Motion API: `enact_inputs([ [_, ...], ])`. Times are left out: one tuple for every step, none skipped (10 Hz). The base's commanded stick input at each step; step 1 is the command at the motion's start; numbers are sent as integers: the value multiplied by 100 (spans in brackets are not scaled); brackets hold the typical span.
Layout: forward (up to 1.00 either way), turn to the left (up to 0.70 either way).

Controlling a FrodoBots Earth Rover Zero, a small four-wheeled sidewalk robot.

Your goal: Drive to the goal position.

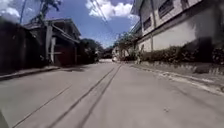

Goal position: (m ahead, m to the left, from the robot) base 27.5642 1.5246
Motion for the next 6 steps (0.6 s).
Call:
enact_inputs([
  [70, 0],
  [70, 0],
  [70, 0],
  [70, 0],
  [70, 0],
  [70, 0],
])
